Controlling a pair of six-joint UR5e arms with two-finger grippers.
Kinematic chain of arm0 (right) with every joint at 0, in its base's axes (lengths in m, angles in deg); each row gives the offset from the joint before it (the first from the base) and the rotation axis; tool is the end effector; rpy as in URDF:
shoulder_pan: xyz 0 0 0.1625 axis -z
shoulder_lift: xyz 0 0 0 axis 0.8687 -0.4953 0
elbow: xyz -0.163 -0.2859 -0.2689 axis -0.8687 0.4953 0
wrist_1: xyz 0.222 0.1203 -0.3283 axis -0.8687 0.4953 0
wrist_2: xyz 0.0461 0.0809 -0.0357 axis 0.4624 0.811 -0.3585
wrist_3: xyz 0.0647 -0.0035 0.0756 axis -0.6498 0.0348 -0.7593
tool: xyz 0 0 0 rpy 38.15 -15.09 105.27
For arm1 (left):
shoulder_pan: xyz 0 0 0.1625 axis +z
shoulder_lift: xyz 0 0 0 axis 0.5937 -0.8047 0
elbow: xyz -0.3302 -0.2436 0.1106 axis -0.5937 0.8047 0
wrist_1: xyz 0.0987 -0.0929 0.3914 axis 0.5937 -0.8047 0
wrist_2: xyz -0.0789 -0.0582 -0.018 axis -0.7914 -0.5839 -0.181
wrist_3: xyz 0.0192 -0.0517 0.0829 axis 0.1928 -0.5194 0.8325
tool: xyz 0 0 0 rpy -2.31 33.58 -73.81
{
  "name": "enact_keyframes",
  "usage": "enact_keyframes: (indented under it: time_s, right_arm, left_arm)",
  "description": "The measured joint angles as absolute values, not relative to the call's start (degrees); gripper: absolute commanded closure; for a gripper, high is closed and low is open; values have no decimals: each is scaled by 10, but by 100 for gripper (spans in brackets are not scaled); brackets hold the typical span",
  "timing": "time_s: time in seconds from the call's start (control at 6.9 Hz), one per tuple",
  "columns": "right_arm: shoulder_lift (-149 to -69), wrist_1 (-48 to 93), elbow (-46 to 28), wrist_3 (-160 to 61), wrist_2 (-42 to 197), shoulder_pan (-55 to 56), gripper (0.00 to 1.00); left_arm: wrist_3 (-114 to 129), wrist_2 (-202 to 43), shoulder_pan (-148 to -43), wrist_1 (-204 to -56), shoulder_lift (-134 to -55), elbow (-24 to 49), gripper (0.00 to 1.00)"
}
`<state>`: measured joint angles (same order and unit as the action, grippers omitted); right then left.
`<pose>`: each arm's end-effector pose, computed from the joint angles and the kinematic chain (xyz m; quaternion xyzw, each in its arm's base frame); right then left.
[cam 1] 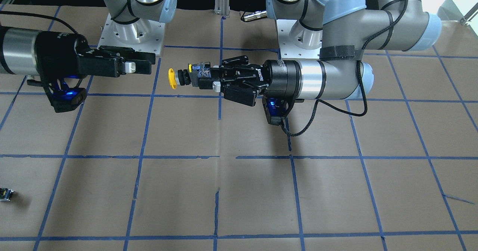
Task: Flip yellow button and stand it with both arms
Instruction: 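Bring the right gripper to the yellow cap held by the left gripper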
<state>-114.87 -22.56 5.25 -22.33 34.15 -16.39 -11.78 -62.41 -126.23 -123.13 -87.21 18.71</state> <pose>0.1022 -0.5528 0.4493 0.3082 0.6985 0.3080 0.5677 -0.2308 -0.5438 0.3910 0.4220 -0.5392 -0.4179 0.5971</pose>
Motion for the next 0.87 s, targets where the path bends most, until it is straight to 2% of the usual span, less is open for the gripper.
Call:
enact_keyframes:
  time_s: [0.29, 0.43, 0.58, 0.72, 0.87]
  right_arm:
    - [-1118, -226, 57, -230, 365, -190, 3]
    - [-1114, -226, 58, -232, 370, -194, 14]
    - [-1115, -226, 58, -231, 371, -195, 47]
    - [-1116, -226, 59, -230, 371, -195, 57]
    - [-1117, -227, 59, -229, 370, -196, 61]
  left_arm:
    - [-124, -626, -1266, -1231, -867, 196, 100]
    - [-124, -626, -1270, -1230, -867, 197, 100]
    - [-124, -627, -1273, -1230, -866, 197, 100]
    - [-125, -627, -1274, -1230, -866, 197, 100]
    - [-125, -626, -1274, -1230, -865, 197, 100]
